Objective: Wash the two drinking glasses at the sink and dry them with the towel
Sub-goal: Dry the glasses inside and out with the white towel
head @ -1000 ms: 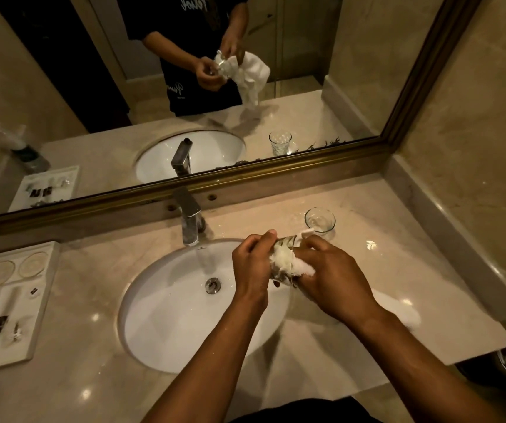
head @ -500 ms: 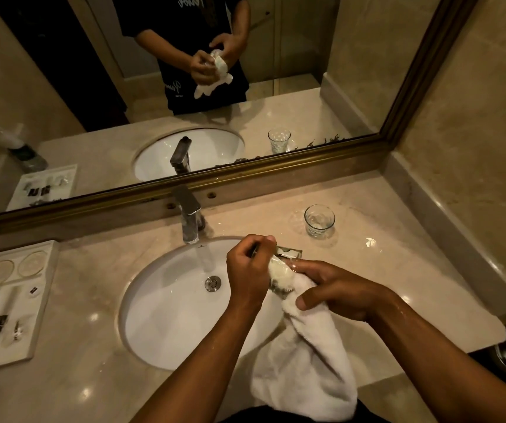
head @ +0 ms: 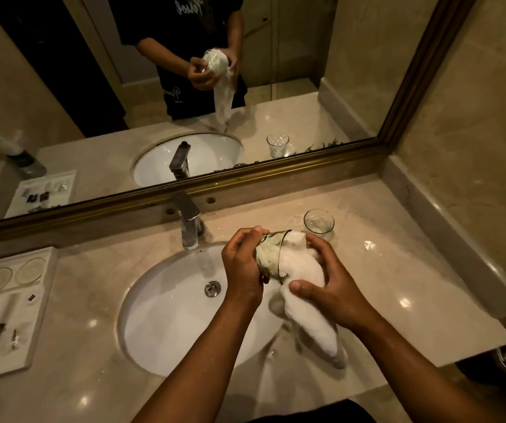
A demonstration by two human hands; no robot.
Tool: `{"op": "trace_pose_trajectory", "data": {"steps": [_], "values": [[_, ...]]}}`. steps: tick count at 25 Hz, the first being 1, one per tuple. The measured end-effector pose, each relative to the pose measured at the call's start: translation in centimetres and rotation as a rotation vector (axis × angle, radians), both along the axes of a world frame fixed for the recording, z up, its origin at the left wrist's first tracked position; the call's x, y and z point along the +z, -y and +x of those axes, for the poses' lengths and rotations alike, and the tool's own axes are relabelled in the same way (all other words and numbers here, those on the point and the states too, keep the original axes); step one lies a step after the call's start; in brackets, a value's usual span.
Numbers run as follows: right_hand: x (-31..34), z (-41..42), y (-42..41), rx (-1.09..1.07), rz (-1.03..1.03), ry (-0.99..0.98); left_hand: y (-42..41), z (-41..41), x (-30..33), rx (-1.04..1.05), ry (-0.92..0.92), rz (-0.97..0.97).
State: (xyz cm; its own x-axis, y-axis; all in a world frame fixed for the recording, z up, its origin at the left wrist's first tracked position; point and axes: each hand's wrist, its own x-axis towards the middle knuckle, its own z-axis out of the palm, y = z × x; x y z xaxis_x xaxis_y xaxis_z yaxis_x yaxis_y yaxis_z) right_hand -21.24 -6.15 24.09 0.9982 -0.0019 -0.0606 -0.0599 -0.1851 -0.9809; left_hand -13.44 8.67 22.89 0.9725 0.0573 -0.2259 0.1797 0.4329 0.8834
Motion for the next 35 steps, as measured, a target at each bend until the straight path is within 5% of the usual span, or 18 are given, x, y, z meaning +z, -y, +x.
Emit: {"op": "trace_pose_trajectory", "data": {"steps": [3,7,12,18,22,25,28,31,33,35], "values": [[-0.2,-0.4,-1.1,-0.113,0.054,0.007,0.3,-0.2,0.1,0.023,0.014,0.038],[0.7,0.5,-1.0,-0.257,0.027,0.027,-0.1,-1.4,-0.2,0.044,0.283,0.344],[2.1,1.5,-0.9,-0.084,0.126,-0.044,-0.6,-0.9,0.9,0.121,0.322,0.432],[1.3,2.5,-0.8,0.164,-0.361,0.340,-0.9,0.4,1.8,0.053,-0.095,0.226],[-0.5,3.3,-0.9,0.346,-0.866,0.527,-1.4,0.7,0.3,-0.093,-0.480,0.262],[-1.8,3.1,-1.1,0.420,-0.967,0.584,-2.8,0.9,-0.9,-0.298,-0.577,0.318],[-2.4,1.8,-1.7,0.199,-0.703,0.500,-3.7,0.8,-0.4,-0.479,-0.449,0.331],[-1.8,2.1,-1.9,-0.161,-0.076,0.152,-3.6,1.8,1.6,-0.460,0.009,0.352],[-0.1,2.6,-2.0,-0.123,0.463,-0.196,-3.9,2.1,2.4,-0.425,0.360,0.517],[1.0,2.3,-2.3,-0.012,0.600,-0.314,-4.4,2.0,1.9,-0.352,0.665,0.760]]}}
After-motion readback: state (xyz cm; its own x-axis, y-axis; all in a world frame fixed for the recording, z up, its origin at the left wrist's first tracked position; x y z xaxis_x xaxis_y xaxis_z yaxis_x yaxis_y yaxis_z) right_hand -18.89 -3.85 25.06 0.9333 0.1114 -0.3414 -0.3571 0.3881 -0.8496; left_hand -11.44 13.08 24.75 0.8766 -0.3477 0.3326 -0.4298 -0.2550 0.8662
